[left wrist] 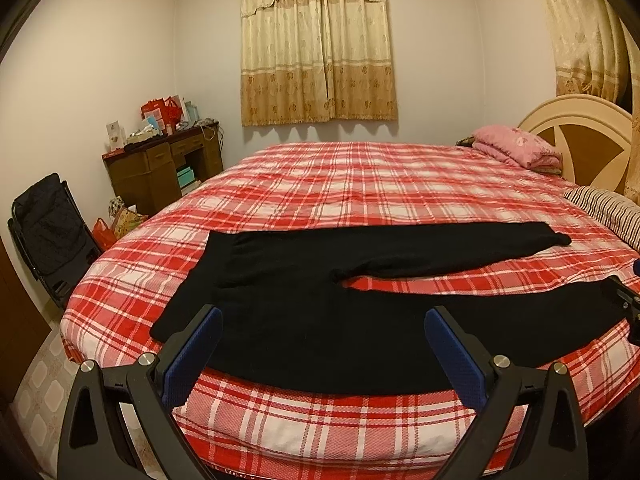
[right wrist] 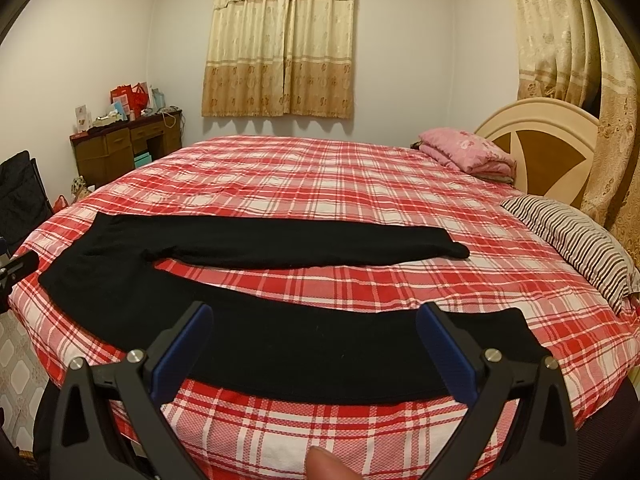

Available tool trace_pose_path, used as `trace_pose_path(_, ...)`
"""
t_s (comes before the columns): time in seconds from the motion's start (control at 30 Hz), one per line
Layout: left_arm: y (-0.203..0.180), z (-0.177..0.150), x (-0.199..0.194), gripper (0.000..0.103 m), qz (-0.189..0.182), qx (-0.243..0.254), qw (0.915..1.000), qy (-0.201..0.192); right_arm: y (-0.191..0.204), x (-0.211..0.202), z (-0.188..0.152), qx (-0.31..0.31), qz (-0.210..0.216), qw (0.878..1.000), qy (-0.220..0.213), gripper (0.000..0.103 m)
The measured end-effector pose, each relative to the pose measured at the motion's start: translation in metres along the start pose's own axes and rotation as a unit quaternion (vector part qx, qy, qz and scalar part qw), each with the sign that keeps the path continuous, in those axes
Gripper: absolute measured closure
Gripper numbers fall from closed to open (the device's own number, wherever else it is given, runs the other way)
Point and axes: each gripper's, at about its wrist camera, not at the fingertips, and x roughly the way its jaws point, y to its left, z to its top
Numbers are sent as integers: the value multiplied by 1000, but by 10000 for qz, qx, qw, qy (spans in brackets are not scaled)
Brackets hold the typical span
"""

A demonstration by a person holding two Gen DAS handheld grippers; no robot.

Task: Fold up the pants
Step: 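Lower the left tool onto the pants waistband and close it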

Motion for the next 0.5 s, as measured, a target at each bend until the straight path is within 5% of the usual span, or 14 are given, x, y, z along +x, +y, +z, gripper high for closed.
trace_pose_path(0.5, 42, -1, 96, 1, 560, 104, 9967, 578, 9, 46, -25, -193, 323, 9976, 583, 0)
